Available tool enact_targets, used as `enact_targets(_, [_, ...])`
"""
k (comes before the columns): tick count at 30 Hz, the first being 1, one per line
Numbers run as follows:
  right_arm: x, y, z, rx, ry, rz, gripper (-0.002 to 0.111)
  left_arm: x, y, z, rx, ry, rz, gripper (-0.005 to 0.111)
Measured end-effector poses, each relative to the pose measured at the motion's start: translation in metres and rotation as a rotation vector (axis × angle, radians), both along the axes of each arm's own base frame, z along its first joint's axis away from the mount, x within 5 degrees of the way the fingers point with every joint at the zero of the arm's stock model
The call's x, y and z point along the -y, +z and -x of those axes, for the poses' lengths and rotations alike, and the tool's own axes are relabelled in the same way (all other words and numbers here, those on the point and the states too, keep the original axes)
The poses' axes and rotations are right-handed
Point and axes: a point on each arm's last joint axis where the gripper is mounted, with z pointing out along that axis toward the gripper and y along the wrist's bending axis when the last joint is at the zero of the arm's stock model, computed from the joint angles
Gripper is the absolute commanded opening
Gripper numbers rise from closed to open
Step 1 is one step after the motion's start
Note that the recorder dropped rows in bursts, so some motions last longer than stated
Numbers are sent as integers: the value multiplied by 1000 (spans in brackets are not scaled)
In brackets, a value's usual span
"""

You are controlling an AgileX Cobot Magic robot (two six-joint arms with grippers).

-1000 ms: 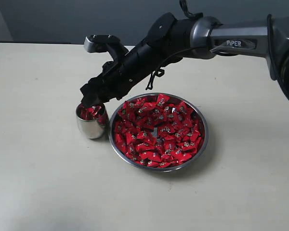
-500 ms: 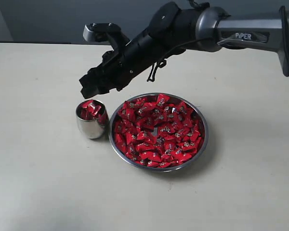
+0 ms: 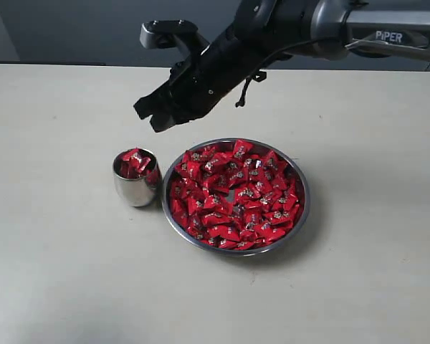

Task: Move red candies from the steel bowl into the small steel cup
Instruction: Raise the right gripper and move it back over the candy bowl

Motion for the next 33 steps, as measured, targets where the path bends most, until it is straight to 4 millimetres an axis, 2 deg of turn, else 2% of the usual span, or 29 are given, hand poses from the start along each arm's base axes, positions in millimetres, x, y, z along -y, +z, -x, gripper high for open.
enact_targets(4, [8,10,-1,53,16,36,0,0,0,0,0,0,0,0])
enact_targets(8, [19,13,-5,29,12,63,0,0,0,0,0,0,0,0])
enact_targets(21, [68,21,-37,-18,-91,71,0,0,0,0,0,0,0,0])
enact_targets(25, [86,10,-40,-47,-136,92,0,0,0,0,0,0,0,0])
enact_targets(27, [97,-3,-38,-75,-153,116,0,0,0,0,0,0,0,0])
enact_targets(30, [108,-24,-28,-107,-152,157,0,0,0,0,0,0,0,0])
enact_targets(33, [113,-36,-17,-118,-158,152,0,0,0,0,0,0,0,0])
